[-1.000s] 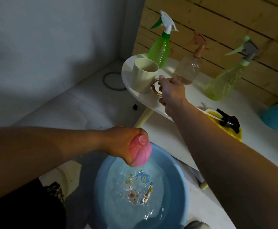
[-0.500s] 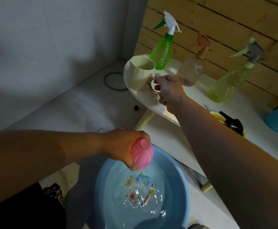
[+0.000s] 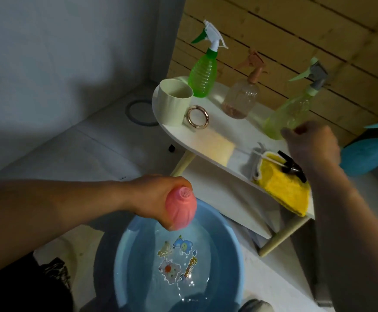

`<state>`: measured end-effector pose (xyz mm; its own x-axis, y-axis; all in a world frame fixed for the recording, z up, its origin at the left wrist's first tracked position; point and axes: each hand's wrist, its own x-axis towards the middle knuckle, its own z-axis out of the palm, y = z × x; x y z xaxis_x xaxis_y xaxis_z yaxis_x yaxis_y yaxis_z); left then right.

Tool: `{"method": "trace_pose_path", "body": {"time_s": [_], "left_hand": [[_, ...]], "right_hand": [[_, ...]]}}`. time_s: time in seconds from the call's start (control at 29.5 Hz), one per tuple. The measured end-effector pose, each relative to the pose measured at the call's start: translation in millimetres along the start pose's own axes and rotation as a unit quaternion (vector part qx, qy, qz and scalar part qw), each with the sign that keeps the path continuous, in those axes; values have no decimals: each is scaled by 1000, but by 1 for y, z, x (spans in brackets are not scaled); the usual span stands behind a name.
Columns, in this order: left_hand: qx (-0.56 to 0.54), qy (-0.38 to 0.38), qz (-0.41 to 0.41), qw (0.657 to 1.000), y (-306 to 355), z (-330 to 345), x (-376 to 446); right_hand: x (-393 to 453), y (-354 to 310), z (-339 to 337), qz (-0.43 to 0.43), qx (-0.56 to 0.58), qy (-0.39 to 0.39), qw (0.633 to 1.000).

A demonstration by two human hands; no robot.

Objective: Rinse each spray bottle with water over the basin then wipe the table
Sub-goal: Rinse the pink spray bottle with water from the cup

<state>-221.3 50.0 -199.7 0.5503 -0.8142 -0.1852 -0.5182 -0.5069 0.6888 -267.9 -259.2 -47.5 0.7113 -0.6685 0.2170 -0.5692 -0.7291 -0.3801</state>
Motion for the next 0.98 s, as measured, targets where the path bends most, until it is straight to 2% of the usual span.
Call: {"method": "trace_pose_path", "body": {"time_s": [0.1, 0.2, 0.27, 0.44, 0.58, 0.64, 0.75, 0.88, 0.98], "left_hand": [[-14, 1, 4, 1000, 2, 1, 3], [-34, -3, 11, 999, 9, 2, 6], [-54, -2, 18, 998, 15, 2, 9], [-86, 14, 32, 996, 26, 2, 18], [-98, 24, 34, 994, 28, 1, 21], [-98, 26, 31, 994, 27, 1, 22], [-98, 27, 27, 994, 21, 3, 21], [-87, 20, 24, 996, 18, 3, 19], [-79, 16, 11, 997, 18, 2, 17]], "right_hand": [[12, 51, -5, 127, -59, -41, 989], [9, 68, 2, 193, -45, -98, 975], [6, 69, 10, 224, 10, -126, 966], [10, 69, 26, 267, 163, -109, 943], [5, 56, 26, 302, 345, -110, 882], [-4, 44, 18, 261, 393, -117, 874], [-23, 13, -3, 115, 424, -110, 892], [-58, -25, -33, -57, 381, -94, 918], [-77, -40, -42, -135, 345, -94, 924]]}}
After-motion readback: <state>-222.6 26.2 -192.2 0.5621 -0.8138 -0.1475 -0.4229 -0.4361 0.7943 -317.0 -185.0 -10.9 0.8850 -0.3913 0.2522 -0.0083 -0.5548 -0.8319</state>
